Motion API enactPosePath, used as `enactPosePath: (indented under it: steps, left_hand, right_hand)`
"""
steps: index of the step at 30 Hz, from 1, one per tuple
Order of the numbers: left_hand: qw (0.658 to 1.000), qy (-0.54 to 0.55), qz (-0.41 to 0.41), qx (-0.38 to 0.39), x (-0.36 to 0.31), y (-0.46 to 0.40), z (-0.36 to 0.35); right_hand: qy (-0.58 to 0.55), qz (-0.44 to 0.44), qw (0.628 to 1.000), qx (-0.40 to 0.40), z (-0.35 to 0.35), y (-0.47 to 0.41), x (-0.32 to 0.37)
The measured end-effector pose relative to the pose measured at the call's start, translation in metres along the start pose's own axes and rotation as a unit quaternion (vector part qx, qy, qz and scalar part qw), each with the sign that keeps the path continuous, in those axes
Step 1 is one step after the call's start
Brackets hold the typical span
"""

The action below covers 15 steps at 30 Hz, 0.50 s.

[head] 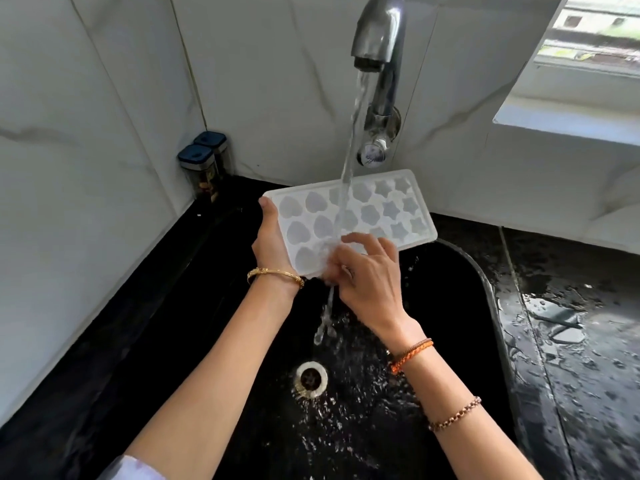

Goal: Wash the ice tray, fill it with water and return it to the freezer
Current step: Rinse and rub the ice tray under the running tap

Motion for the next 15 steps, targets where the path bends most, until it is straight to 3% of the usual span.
enactPosePath:
  steps: [2,4,12,15]
  left_hand:
    - [1.000,0.002,0.003,-0.007,0.002,0.001,0.001]
    - [1.000,0.000,0.012,-0.007,0.002,0.003,-0.003]
    - [0.999,0.009,0.049,0.003,0.011,0.007,-0.007]
    - [0.998,0.006,0.058,0.002,0.012,0.008,-0.004]
  right_hand:
    - [-0.008,-0.022,0.998,-0.051,0.008,0.001,-0.003]
    - [-0.016,-0.032,0.998,-0.051,0.010,0.003,-0.003]
    - [0.046,0.060,0.991,0.106,-0.013,0.013,0.019]
    - [0.039,0.077,0.989,0.117,-0.016,0.017,0.024]
Point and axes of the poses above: each hand's wrist, its own y-axis away from the middle knuckle, its own z-axis out of the back of the hand, x = y × z, the point moved 6 cm from there along -y, towards the middle knuckle, and after that the axes turned 6 degrees about -z, right-handed, at the moved point
